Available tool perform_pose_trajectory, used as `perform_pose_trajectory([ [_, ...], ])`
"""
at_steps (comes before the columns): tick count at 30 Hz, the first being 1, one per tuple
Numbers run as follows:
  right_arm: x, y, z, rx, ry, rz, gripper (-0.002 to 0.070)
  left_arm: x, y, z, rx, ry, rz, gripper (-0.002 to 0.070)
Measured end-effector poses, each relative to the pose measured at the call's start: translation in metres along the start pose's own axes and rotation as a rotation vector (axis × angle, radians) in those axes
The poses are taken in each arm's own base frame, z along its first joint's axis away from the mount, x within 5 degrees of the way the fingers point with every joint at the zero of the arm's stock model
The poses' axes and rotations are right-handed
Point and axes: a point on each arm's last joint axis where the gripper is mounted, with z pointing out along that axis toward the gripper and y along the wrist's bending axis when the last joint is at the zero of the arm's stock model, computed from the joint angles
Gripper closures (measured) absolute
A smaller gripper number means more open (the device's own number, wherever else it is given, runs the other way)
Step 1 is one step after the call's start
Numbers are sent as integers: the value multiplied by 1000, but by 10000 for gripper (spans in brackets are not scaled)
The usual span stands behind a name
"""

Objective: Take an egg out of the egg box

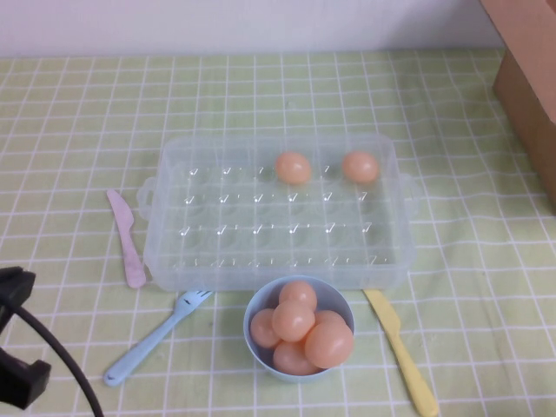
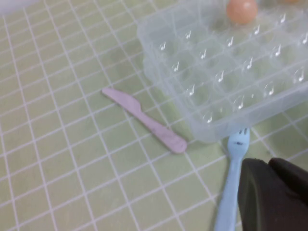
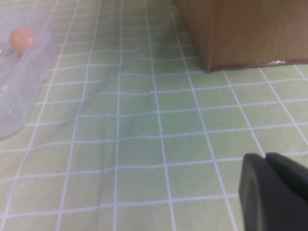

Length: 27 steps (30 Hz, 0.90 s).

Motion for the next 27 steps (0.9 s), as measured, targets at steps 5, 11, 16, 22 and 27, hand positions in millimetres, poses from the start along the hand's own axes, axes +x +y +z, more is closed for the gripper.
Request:
perform_pose_trajectory([
  [5, 0, 0, 0, 0, 0, 0, 694, 6, 3, 0, -32, 60, -4, 678],
  [11, 0, 0, 0, 0, 0, 0, 694, 12, 0, 2, -4, 51, -8, 678],
  [16, 0, 0, 0, 0, 0, 0, 694, 34, -2, 6, 43, -23, -13, 678],
  [22, 0, 0, 0, 0, 0, 0, 694, 81, 0, 12, 50, -147, -139, 678],
  [27, 0, 0, 0, 0, 0, 0, 694, 122, 1, 11, -10, -288, -217, 678],
])
